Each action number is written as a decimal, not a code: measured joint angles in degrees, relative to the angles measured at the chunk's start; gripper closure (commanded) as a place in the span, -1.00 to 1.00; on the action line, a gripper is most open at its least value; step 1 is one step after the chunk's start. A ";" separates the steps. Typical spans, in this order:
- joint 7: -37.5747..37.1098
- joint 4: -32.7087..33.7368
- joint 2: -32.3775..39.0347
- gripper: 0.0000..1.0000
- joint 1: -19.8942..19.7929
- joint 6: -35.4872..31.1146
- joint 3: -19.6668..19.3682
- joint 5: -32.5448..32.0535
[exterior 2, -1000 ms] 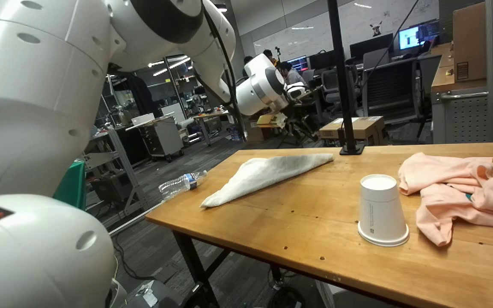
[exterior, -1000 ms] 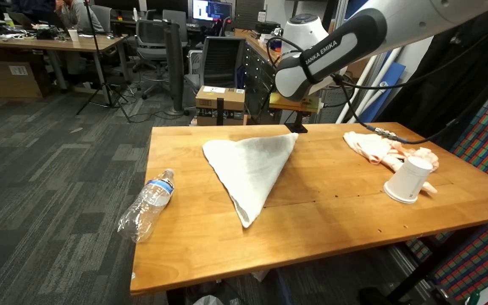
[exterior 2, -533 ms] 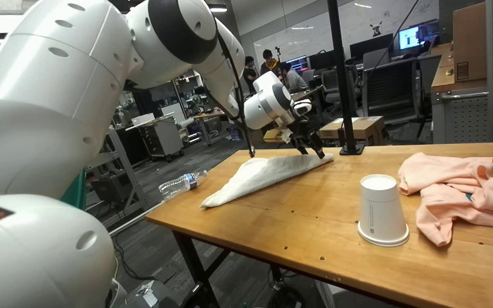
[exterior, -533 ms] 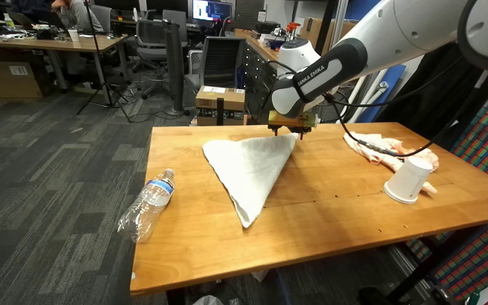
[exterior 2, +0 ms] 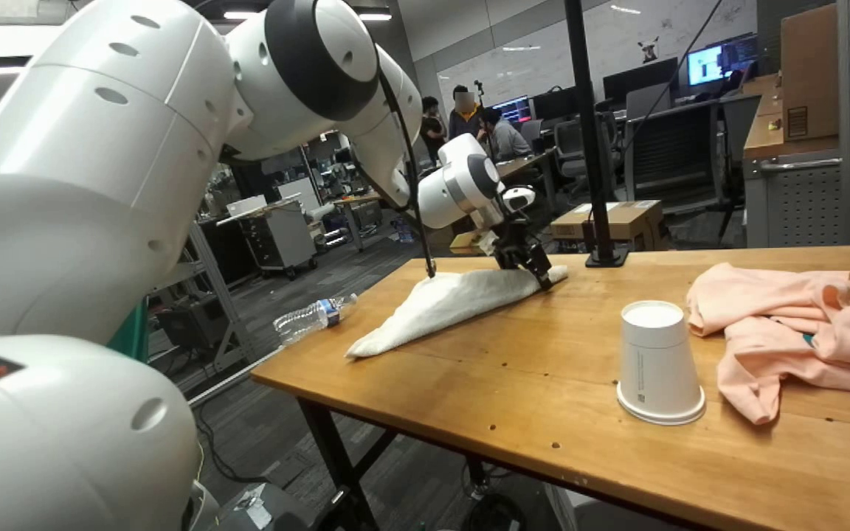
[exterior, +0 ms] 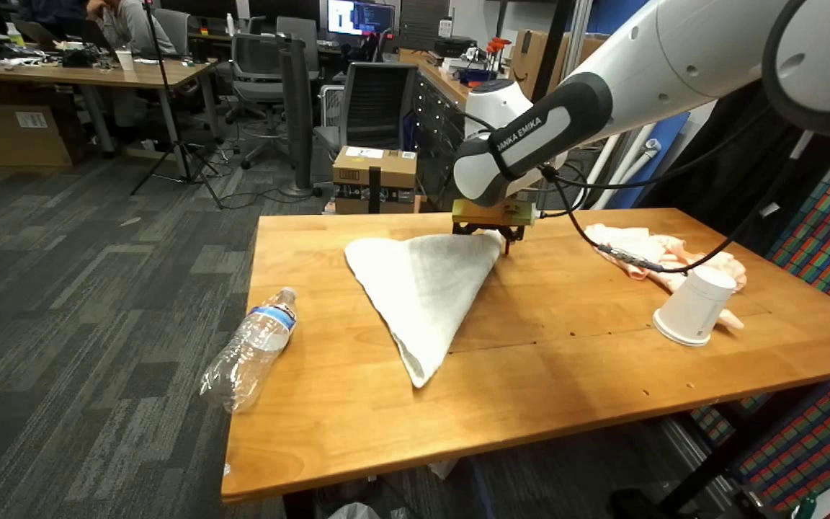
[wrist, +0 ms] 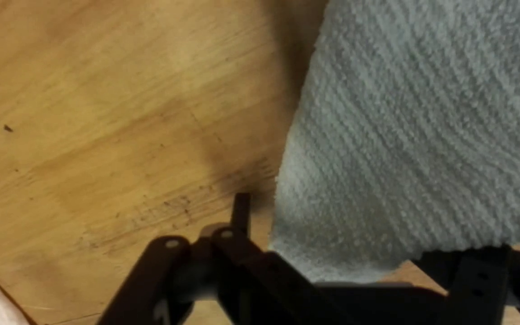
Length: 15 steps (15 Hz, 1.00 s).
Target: Fold the cloth
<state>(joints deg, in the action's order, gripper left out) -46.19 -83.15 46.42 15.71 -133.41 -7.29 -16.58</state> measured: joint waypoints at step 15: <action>2.26 1.11 -4.50 0.94 5.85 4.89 -0.54 -5.36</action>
<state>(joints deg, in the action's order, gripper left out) -43.94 -82.04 41.92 21.57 -128.52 -7.83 -21.94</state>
